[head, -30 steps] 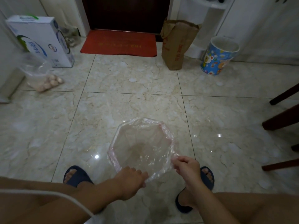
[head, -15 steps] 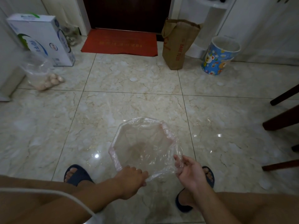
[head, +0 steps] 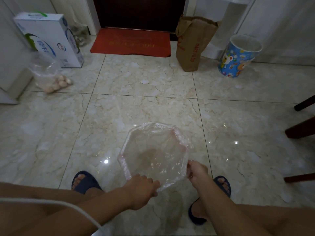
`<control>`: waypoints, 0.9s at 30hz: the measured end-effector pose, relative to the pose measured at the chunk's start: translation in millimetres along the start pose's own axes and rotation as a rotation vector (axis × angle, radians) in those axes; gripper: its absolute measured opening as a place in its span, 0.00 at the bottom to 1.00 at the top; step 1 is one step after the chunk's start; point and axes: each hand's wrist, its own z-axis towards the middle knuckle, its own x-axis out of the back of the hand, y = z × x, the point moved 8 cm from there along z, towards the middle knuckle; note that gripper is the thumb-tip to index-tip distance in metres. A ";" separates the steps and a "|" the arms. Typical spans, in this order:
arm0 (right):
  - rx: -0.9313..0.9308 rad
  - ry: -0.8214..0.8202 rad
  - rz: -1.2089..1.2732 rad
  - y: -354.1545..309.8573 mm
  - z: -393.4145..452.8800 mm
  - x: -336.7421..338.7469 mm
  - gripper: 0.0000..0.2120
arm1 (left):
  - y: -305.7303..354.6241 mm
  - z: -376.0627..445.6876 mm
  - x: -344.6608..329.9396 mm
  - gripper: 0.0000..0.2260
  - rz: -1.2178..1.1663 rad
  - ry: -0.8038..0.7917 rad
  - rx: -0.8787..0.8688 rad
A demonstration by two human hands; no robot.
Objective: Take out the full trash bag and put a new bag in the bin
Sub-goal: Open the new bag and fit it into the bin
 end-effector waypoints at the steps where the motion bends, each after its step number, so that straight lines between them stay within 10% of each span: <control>1: 0.030 0.050 -0.096 -2.9 2.3 -0.6 0.05 | -1.0 0.0 -0.4 0.14 -0.018 -0.014 0.006; 6: 0.038 0.097 -0.526 -15.7 2.5 5.3 0.07 | -8.1 -1.3 15.9 0.29 -0.106 0.052 0.032; 12: 0.379 0.297 -0.188 -82.7 -47.6 25.3 0.16 | -70.0 -14.7 97.9 0.18 -0.192 0.751 0.334; 16: 0.903 0.191 -0.604 -109.1 -108.8 -23.4 0.33 | -125.3 -6.0 92.8 0.37 -0.172 0.554 0.688; 20: 0.864 0.005 -1.107 -72.0 -90.5 -67.8 0.44 | -138.3 2.4 57.3 0.45 -0.385 0.352 0.676; 27: 0.890 -0.028 -1.225 -66.7 -69.3 -60.2 0.49 | -136.9 -6.7 27.7 0.46 -0.570 0.323 0.696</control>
